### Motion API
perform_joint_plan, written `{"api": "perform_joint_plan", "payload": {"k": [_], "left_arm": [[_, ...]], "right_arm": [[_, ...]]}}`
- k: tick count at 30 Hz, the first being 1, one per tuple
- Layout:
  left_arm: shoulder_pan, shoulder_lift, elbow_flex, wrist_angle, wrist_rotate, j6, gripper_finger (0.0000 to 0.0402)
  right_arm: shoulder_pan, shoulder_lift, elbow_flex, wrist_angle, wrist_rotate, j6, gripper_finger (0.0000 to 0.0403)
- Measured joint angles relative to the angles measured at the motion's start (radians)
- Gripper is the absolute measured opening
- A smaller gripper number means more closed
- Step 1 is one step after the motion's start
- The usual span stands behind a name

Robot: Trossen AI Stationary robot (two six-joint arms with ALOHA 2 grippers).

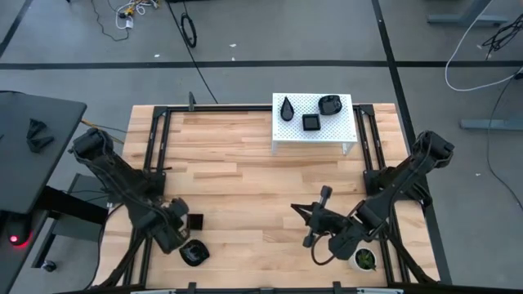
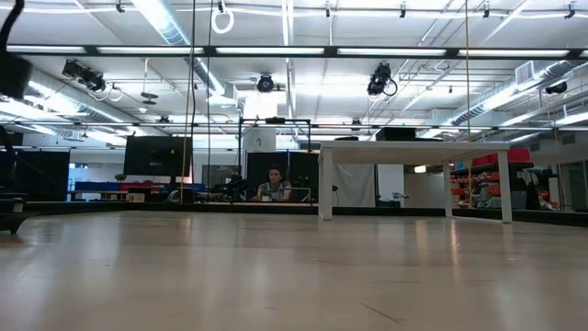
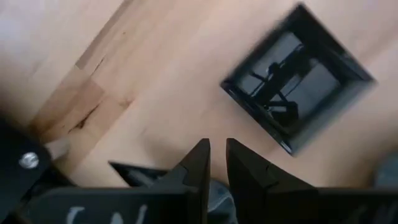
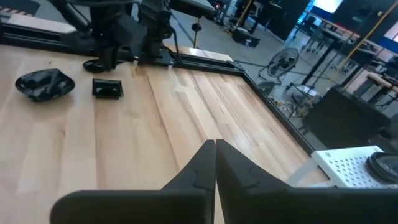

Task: Pick & Place Mini shaped plates
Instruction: Stack the black square plate on the black square plate on the shelf

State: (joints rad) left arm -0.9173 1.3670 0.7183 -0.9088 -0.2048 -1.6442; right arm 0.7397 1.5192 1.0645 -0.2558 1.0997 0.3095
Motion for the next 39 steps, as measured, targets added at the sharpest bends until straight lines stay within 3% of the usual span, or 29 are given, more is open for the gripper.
{"api": "perform_joint_plan", "payload": {"k": [6,10,14,18,21,28,32,35,39], "left_arm": [[0.022,0.000,-0.113,0.244,-0.067,0.005,0.0055],[0.063,0.000,-0.173,0.466,-0.190,0.037,0.0055],[0.131,0.000,-0.228,0.734,-0.335,0.175,0.0055],[0.224,0.000,-0.267,0.928,-0.384,0.360,0.0055],[0.286,0.000,-0.262,0.949,-0.345,0.471,0.0055],[0.331,-0.006,-0.198,0.949,0.013,0.815,0.0055],[0.332,-0.006,-0.186,0.938,0.056,0.841,0.0068],[0.332,0.012,-0.186,0.911,0.059,0.908,0.0101],[0.307,0.053,-0.186,0.919,0.015,1.186,0.0158]], "right_arm": [[-0.020,0.000,0.000,0.000,-0.005,0.022,0.0013],[-0.028,0.000,0.000,0.003,-0.019,0.023,0.0013],[-0.032,0.000,0.000,0.008,-0.019,0.023,0.0013],[-0.032,0.000,0.000,0.008,-0.019,0.027,0.0013],[-0.032,0.000,0.000,0.005,-0.020,0.042,0.0013],[-0.031,0.000,0.000,-0.130,-0.099,-0.020,0.0013],[-0.032,0.000,0.000,-0.164,-0.101,0.060,0.0013],[-0.032,0.000,0.000,-0.164,-0.101,0.094,0.0013],[-0.032,0.000,0.000,-0.164,-0.101,0.097,0.0013]]}}
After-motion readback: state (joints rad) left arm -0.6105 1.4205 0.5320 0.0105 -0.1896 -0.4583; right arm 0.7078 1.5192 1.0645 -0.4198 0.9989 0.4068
